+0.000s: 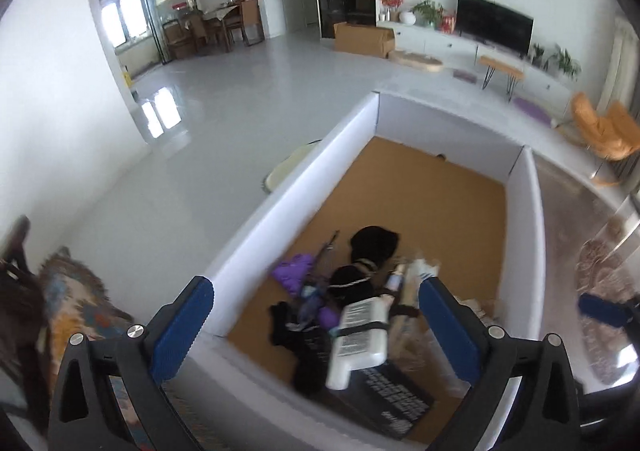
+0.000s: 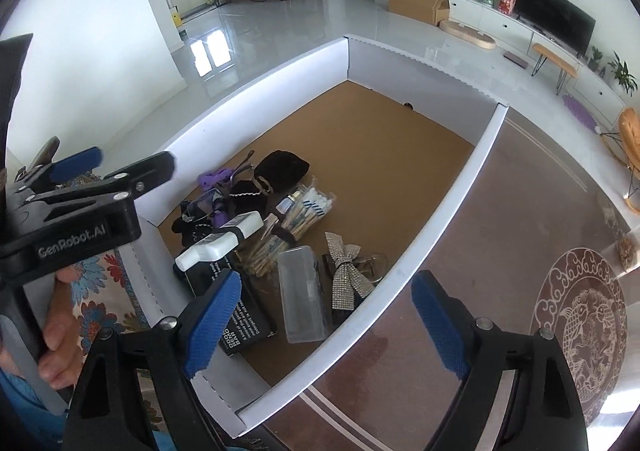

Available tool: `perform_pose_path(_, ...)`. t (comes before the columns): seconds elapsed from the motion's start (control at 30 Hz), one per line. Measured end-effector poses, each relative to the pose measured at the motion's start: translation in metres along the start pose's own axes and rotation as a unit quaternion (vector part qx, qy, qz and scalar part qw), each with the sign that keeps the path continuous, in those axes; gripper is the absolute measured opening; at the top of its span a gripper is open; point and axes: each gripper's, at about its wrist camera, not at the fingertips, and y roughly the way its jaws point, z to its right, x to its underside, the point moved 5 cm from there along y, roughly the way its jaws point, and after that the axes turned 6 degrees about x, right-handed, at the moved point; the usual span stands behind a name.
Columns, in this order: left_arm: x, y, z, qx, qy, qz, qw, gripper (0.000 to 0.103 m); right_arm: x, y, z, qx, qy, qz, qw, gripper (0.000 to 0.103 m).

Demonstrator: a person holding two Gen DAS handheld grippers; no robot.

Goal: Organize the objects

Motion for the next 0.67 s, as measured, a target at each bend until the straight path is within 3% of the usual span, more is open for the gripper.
perform_pose_path(0.1,0.003,0.003,0.001,0.014,-0.002,-0.019,0.9997,0.103,-0.003,-0.002,0.002,0.002,0.001,0.0,1.0,0.088)
perform_pose_path(0.33,0.001,-0.014,-0.001,0.008,-0.003,0.008,0.9999,0.103,-0.011,-0.005,-0.01,0.001,-0.012,0.006,1.0,0.088)
perform_pose_path(0.5,0.002,-0.015,-0.011,0.02,-0.036,0.007,0.9991,0.103,-0.009,0.0,-0.012,0.003,-0.012,0.004,1.0,0.088)
perform_pose_path(0.67,0.008,-0.015,-0.017,-0.003,-0.053,0.019,0.9984,0.103,-0.007,0.001,-0.008,0.002,-0.003,0.003,1.0,0.088)
